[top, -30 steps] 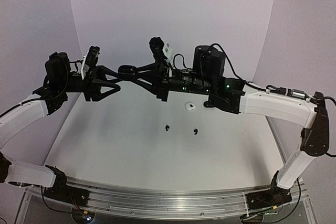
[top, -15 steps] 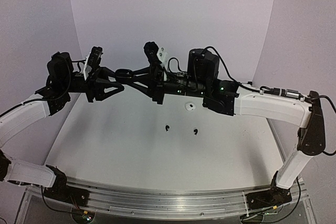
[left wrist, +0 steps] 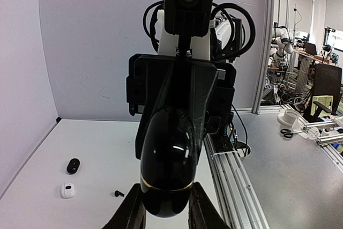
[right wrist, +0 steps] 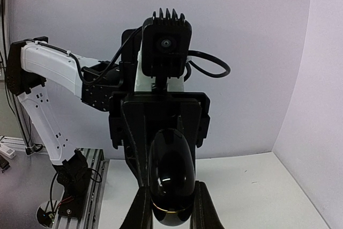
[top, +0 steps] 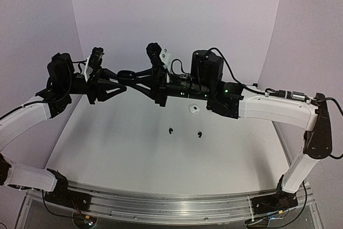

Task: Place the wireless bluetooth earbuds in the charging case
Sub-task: Pass from the right arm to the left, then open the charging case.

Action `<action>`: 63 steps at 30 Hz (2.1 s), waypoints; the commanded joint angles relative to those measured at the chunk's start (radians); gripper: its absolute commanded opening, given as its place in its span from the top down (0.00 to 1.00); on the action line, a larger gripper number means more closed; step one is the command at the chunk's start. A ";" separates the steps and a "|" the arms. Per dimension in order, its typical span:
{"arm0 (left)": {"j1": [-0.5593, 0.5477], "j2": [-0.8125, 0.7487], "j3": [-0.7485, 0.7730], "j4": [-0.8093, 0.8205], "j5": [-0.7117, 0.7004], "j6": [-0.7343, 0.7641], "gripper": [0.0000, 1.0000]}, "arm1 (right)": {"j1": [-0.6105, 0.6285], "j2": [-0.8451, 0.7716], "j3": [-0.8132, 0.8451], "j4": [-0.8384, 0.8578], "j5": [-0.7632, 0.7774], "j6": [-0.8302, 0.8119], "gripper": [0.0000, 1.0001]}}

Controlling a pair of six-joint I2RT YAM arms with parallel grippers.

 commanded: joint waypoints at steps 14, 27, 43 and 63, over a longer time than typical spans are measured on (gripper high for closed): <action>-0.012 -0.011 0.036 0.041 0.030 -0.006 0.78 | 0.010 0.061 0.089 0.036 0.015 -0.009 1.00; -0.012 -0.013 0.040 0.008 0.024 0.004 1.00 | 0.011 0.057 0.069 0.036 0.045 0.011 0.99; -0.015 -0.007 0.066 -0.277 0.005 0.245 1.00 | 0.010 0.012 0.061 -0.048 0.176 0.042 0.28; -0.022 -0.024 0.076 -0.479 -0.035 0.521 1.00 | 0.006 0.074 0.105 -0.113 0.116 0.115 0.46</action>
